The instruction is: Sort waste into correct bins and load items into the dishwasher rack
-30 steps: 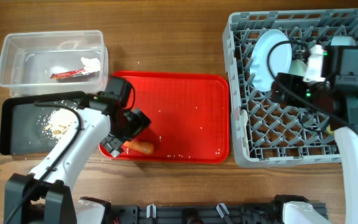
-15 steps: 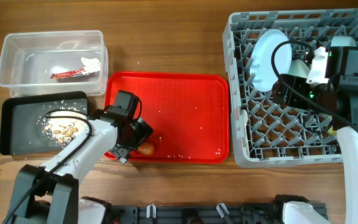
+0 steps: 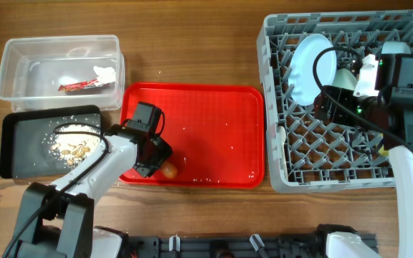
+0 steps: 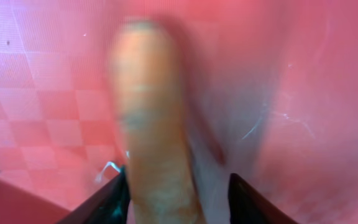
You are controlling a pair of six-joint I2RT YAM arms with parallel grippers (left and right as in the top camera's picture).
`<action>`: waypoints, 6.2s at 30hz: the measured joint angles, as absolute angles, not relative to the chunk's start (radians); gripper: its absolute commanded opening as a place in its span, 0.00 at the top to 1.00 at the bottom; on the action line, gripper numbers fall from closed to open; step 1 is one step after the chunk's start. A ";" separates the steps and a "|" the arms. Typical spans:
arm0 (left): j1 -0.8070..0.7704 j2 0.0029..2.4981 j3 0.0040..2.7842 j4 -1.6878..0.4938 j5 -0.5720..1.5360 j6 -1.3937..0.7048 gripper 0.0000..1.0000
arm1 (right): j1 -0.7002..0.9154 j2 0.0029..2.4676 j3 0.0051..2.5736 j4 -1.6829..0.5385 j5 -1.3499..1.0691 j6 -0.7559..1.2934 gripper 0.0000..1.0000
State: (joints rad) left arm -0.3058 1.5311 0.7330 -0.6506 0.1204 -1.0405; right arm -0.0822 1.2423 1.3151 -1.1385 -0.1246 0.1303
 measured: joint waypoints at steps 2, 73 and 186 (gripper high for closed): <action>-0.306 1.533 0.733 -0.646 0.110 -1.040 0.62 | -0.082 1.242 1.315 -1.138 -0.124 0.130 0.00; -0.079 1.338 1.026 -1.087 0.184 -0.330 0.01 | -0.063 1.405 1.317 -1.168 -0.422 -0.002 0.00; 0.033 0.034 0.274 -0.341 0.042 -0.354 0.00 | 0.070 0.015 0.023 -0.029 -0.236 0.016 0.00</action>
State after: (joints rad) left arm 0.0334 0.0338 0.2737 -0.3412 0.0422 -0.3538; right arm 0.0704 0.0154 0.0227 -0.0288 -0.2359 0.0162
